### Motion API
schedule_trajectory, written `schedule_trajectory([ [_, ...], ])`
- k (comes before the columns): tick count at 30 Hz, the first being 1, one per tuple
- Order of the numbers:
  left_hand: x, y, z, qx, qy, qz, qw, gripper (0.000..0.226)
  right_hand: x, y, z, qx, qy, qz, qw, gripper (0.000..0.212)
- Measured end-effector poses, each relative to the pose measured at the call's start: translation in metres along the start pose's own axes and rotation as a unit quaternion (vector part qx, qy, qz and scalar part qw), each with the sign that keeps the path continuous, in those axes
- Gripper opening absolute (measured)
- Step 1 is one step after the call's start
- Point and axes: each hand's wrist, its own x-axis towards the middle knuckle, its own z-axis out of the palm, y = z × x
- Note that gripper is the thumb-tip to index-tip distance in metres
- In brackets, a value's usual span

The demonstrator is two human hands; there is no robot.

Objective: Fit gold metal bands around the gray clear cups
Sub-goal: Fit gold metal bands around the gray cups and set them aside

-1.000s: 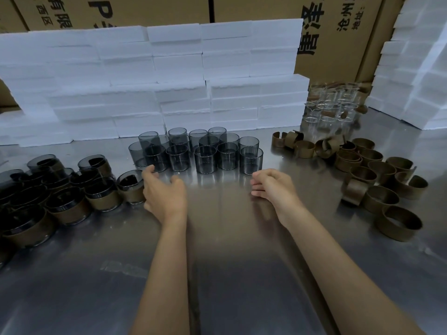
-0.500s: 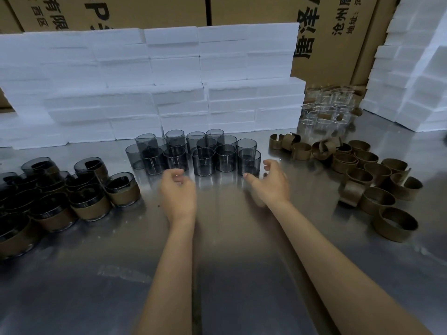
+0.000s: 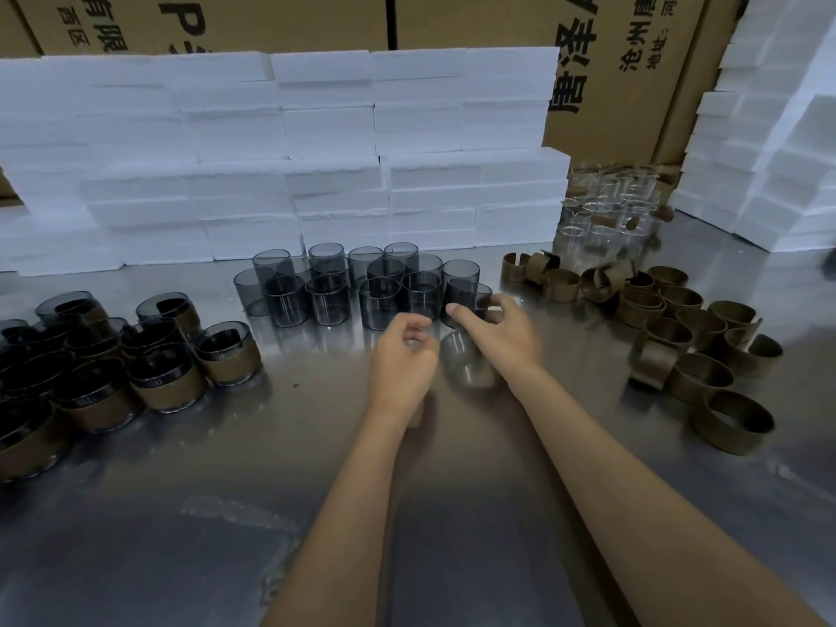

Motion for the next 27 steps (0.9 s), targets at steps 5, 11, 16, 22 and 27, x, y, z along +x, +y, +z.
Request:
schedule_trajectory([
  [5, -0.003, 0.009, -0.002, -0.194, -0.015, -0.104, 0.975, 0.019, -0.026, -0.001, -0.004, 0.083, -0.067, -0.013, 0.994, 0.055],
  [11, -0.011, 0.011, -0.005, -0.272, -0.065, -0.119, 0.953, 0.017, -0.047, 0.0, -0.003, 0.071, -0.049, -0.059, 0.995, 0.052],
  [16, -0.014, 0.017, -0.004, -0.295, -0.085, -0.138, 0.942, 0.038, -0.065, -0.002, 0.002, -0.029, 0.043, -0.178, 0.983, 0.057],
  [22, -0.01, 0.016, -0.02, -0.353, -0.106, -0.152, 0.917, 0.036, -0.071, -0.021, 0.001, 0.205, -0.075, -0.04, 0.975, 0.065],
  [27, -0.011, 0.019, -0.018, -0.361, -0.192, -0.154, 0.9, 0.037, -0.07, -0.031, -0.006, 0.345, -0.206, 0.05, 0.914, 0.078],
])
